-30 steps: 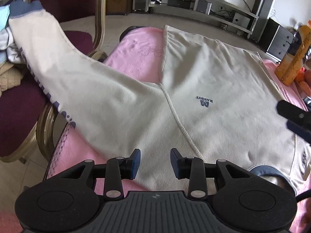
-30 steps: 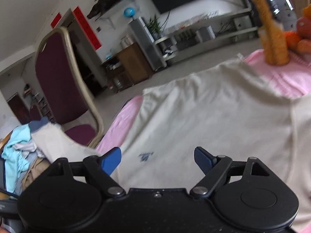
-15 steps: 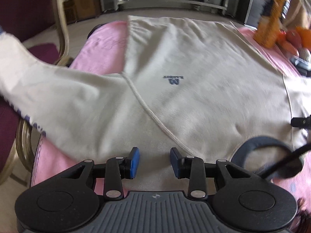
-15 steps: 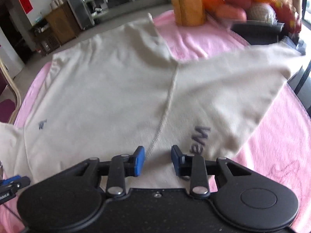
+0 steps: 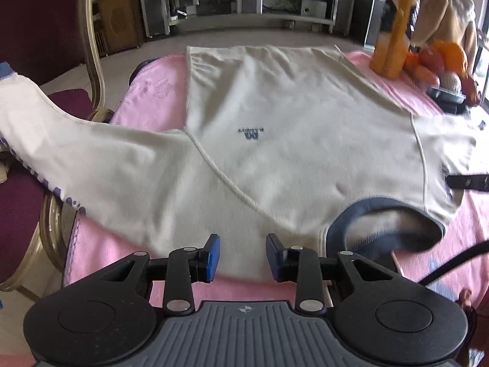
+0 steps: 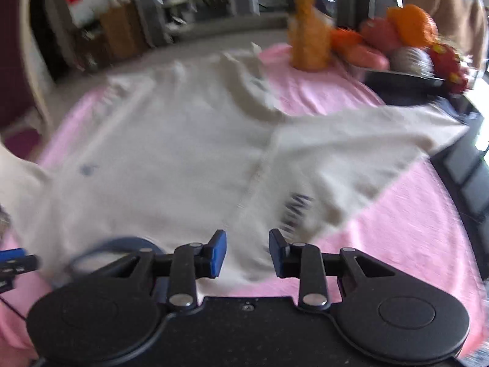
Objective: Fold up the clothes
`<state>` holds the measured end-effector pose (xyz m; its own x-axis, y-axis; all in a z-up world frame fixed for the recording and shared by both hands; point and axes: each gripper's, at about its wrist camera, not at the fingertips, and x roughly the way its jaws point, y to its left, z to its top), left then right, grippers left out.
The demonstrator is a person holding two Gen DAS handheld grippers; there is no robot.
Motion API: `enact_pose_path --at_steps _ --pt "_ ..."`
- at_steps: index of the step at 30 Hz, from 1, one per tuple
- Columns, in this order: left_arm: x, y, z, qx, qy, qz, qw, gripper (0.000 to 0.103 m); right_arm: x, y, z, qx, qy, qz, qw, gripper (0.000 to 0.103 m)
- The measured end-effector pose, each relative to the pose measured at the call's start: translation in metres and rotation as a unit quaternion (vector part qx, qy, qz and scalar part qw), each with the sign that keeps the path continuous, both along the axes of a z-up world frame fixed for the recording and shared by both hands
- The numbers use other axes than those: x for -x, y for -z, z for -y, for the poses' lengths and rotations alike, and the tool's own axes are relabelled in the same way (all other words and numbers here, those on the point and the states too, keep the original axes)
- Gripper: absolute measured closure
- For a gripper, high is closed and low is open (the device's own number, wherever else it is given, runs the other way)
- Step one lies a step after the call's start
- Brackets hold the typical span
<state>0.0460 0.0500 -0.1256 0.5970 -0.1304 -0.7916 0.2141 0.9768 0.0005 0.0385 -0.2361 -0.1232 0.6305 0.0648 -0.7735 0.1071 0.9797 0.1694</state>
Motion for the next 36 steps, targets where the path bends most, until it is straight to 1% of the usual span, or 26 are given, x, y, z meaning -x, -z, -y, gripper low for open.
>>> enact_pose_path --at_steps 3,5,8,10,12,14,15,16,17,20,23,25,26,27,28,29,30,32,34,36 --pt "-0.005 0.012 0.003 -0.005 0.008 -0.021 0.9997 0.073 -0.012 0.011 -0.008 -0.024 -0.018 -0.018 0.999 0.073" --pt "-0.005 0.019 0.01 -0.024 0.021 -0.029 0.9991 0.073 -0.018 0.021 -0.012 -0.042 -0.03 -0.036 0.998 0.073" --pt "-0.001 0.021 0.017 -0.046 0.039 -0.03 0.9977 0.073 -0.018 0.028 -0.018 -0.039 -0.044 -0.052 0.997 0.072" --pt "0.002 0.021 0.02 -0.058 0.049 -0.035 0.9965 0.073 -0.014 0.027 -0.022 -0.03 -0.053 -0.07 0.996 0.072" --pt "0.003 0.014 0.015 -0.049 0.048 -0.038 0.9969 0.073 -0.009 0.025 -0.024 -0.02 -0.063 -0.094 0.993 0.072" --pt "0.002 0.005 0.008 -0.034 0.043 -0.042 0.9976 0.073 -0.005 0.017 -0.019 -0.03 -0.055 -0.107 0.992 0.073" --pt "-0.002 -0.002 0.005 -0.028 0.037 -0.037 0.9982 0.073 -0.003 0.012 -0.016 -0.037 -0.05 -0.113 0.992 0.072" --pt "-0.01 -0.011 0.0 -0.024 0.028 -0.025 0.999 0.073 -0.002 0.005 -0.013 -0.04 -0.043 -0.105 0.993 0.072" --pt "-0.018 -0.02 -0.004 -0.021 0.018 -0.013 0.9995 0.073 -0.001 -0.007 -0.01 -0.042 -0.039 -0.088 0.995 0.072" --pt "-0.043 -0.048 -0.016 -0.01 -0.01 0.022 0.9997 0.073 -0.005 -0.05 -0.002 -0.053 -0.03 -0.026 0.998 0.072" --pt "-0.067 -0.076 -0.029 0.001 -0.038 0.057 0.9976 0.072 -0.018 -0.094 0.005 -0.07 -0.025 0.033 0.997 0.071" --pt "-0.083 -0.095 -0.037 0.008 -0.057 0.08 0.9951 0.071 -0.031 -0.118 0.009 -0.082 -0.016 0.066 0.994 0.067" --pt "-0.091 -0.104 -0.041 0.011 -0.067 0.092 0.9935 0.07 -0.039 -0.128 0.011 -0.085 -0.011 0.081 0.993 0.064" --pt "-0.099 -0.113 -0.045 0.015 -0.076 0.104 0.9916 0.07 -0.048 -0.135 0.012 -0.086 -0.004 0.095 0.992 0.056" --pt "-0.112 -0.118 -0.049 0.015 -0.087 0.108 0.9902 0.07 -0.059 -0.14 0.015 -0.084 0.004 0.107 0.991 0.052" --pt "-0.129 -0.117 -0.052 0.013 -0.1 0.105 0.9893 0.069 -0.071 -0.141 0.016 -0.079 0.007 0.115 0.99 0.048" --pt "-0.148 -0.115 -0.054 0.012 -0.115 0.099 0.9884 0.069 -0.083 -0.141 0.016 -0.074 0.009 0.121 0.99 0.047" --pt "-0.186 -0.105 -0.059 0.025 -0.142 0.076 0.9867 0.069 -0.109 -0.138 0.016 -0.065 0.014 0.128 0.99 0.044" --pt "-0.226 -0.091 -0.064 0.055 -0.154 0.046 0.9854 0.069 -0.145 -0.127 0.016 -0.065 0.018 0.121 0.99 0.044" --pt "-0.269 -0.073 -0.067 0.086 -0.165 0.017 0.9823 0.069 -0.18 -0.111 0.015 -0.067 0.02 0.111 0.991 0.047"
